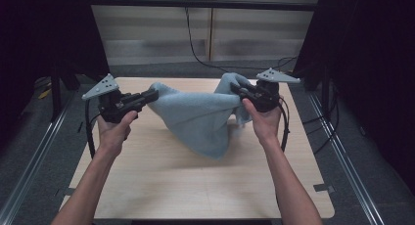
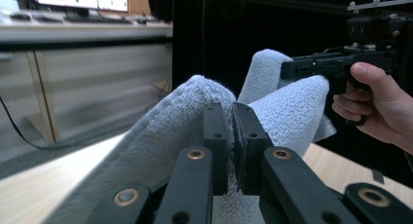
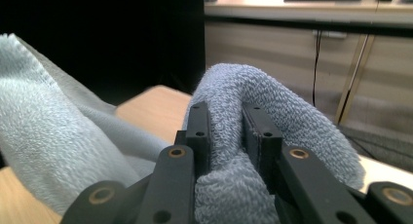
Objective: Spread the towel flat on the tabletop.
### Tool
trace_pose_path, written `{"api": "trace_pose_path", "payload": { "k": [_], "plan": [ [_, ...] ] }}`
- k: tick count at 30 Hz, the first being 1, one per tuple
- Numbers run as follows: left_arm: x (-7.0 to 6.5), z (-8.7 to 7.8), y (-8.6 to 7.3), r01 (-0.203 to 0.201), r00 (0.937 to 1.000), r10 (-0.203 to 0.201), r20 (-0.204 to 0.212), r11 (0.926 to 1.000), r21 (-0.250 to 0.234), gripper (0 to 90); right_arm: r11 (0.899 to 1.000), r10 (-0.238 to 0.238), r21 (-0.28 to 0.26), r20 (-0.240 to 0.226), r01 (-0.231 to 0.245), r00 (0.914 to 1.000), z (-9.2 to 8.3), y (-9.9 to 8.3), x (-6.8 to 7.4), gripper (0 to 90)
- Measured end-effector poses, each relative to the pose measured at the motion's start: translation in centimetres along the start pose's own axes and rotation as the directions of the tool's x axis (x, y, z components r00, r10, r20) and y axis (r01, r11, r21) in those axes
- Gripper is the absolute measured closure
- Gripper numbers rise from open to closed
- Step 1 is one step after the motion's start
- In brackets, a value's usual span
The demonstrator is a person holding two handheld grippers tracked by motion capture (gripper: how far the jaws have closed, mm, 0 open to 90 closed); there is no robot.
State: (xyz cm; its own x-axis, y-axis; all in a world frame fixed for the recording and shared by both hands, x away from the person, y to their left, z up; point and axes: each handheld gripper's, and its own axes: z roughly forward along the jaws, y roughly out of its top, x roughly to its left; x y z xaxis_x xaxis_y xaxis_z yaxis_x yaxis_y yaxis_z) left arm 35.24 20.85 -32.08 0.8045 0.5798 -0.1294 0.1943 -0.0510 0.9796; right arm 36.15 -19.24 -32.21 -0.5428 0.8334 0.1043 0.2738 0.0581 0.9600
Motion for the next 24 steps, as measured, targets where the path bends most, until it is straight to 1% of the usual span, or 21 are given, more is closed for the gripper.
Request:
{"api": "trace_pose_path", "payload": {
  "k": [1, 3, 4, 5, 6, 7, 9, 11, 13, 14, 15, 16, 17, 19, 20, 21, 22, 23, 24],
  "plan": [
    [-0.3, -0.2, -0.4, -0.014, 0.9999, 0.014, -0.002, 0.9999, 0.008, 85.7, 1.000, -0.002, -0.007, 0.000, 0.002, 1.0000, -0.3, 0.1, 0.0, 74.8],
    [-0.7, -0.5, -1.4, -0.017, 0.9998, 0.016, 0.012, 0.9994, 0.029, 85.5, 1.000, -0.008, -0.001, -0.002, 0.008, 1.0000, -0.9, -0.4, 0.1, 74.8],
    [-0.9, -0.6, -2.2, -0.006, 0.9998, 0.005, 0.022, 0.9992, 0.040, 85.5, 1.000, -0.011, 0.007, -0.005, 0.011, 0.9999, -1.1, -0.8, 0.1, 74.8],
    [-1.1, -0.8, -3.4, 0.005, 0.9993, -0.008, 0.038, 0.9983, 0.059, 85.5, 1.000, -0.011, 0.021, -0.008, 0.011, 0.9999, -1.3, -1.6, 0.2, 74.8],
    [-1.4, -1.0, -4.4, 0.016, 0.9990, -0.019, 0.039, 0.9965, 0.082, 85.4, 0.999, -0.014, 0.050, -0.013, 0.014, 0.9998, -1.7, -2.6, 0.4, 74.8],
    [-1.7, -1.1, -5.6, 0.022, 0.9980, -0.028, 0.057, 0.9946, 0.101, 85.3, 0.997, -0.016, 0.070, -0.020, 0.017, 0.9997, -2.0, -3.6, 0.6, 74.8],
    [-2.3, -1.5, -7.7, 0.036, 0.9949, -0.050, 0.088, 0.9881, 0.149, 85.0, 0.994, 0.000, 0.105, -0.041, 0.004, 0.9992, -2.8, -5.8, 1.0, 74.8],
    [-3.1, -1.8, -9.5, 0.040, 0.9923, -0.062, 0.108, 0.9804, 0.193, 84.3, 0.987, -0.001, 0.160, -0.044, 0.008, 0.9990, -3.5, -8.0, 1.5, 74.6],
    [-3.6, -2.1, -10.9, 0.048, 0.9900, -0.076, 0.119, 0.9731, 0.225, 80.9, 0.979, 0.006, 0.203, -0.052, 0.005, 0.9986, -4.1, -10.0, 2.0, 74.4],
    [-3.8, -2.2, -11.3, 0.045, 0.9913, -0.074, 0.109, 0.9682, 0.246, 78.3, 0.971, 0.000, 0.238, -0.053, 0.013, 0.9986, -4.5, -11.2, 2.4, 74.0],
    [-3.8, -2.2, -11.3, 0.029, 0.9927, -0.058, 0.106, 0.9662, 0.256, 74.9, 0.966, -0.005, 0.258, -0.051, 0.018, 0.9987, -4.9, -12.1, 2.7, 73.6],
    [-3.7, -2.3, -11.2, 0.012, 0.9936, -0.040, 0.105, 0.9674, 0.253, 74.6, 0.963, -0.009, 0.270, -0.052, 0.023, 0.9986, -5.2, -12.7, 2.8, 72.9],
    [-3.4, -2.5, -11.0, 0.025, 0.9932, -0.051, 0.105, 0.9721, 0.233, 72.5, 0.957, -0.009, 0.290, -0.048, 0.023, 0.9988, -5.7, -13.5, 2.8, 72.0],
    [-3.0, -2.6, -10.4, 0.051, 0.9930, -0.071, 0.095, 0.9781, 0.202, 68.9, 0.952, 0.004, 0.304, -0.047, 0.011, 0.9989, -6.4, -14.6, 2.8, 71.2],
    [-2.7, -2.6, -10.1, 0.050, 0.9934, -0.069, 0.091, 0.9793, 0.196, 66.9, 0.948, 0.008, 0.318, -0.050, 0.008, 0.9987, -6.9, -15.4, 2.8, 70.6],
    [-2.5, -2.3, -10.0, 0.055, 0.9937, -0.073, 0.084, 0.9789, 0.197, 63.7, 0.941, 0.015, 0.337, -0.051, 0.003, 0.9986, -7.2, -16.1, 2.9, 69.7],
    [-2.2, -2.0, -9.9, 0.056, 0.9952, -0.071, 0.067, 0.9773, 0.204, 60.0, 0.936, 0.019, 0.351, -0.062, 0.004, 0.9979, -7.5, -16.6, 3.0, 68.9],
    [-1.8, -1.5, -10.1, 0.068, 0.9951, -0.081, 0.055, 0.9757, 0.208, 58.6, 0.932, 0.021, 0.361, -0.071, 0.006, 0.9972, -7.8, -17.0, 3.1, 67.2],
    [-1.4, -1.0, -10.3, 0.088, 0.9935, -0.102, 0.051, 0.9710, 0.222, 57.7, 0.932, 0.019, 0.362, -0.081, 0.012, 0.9966, -8.1, -17.2, 3.2, 64.6]
  ]
}}
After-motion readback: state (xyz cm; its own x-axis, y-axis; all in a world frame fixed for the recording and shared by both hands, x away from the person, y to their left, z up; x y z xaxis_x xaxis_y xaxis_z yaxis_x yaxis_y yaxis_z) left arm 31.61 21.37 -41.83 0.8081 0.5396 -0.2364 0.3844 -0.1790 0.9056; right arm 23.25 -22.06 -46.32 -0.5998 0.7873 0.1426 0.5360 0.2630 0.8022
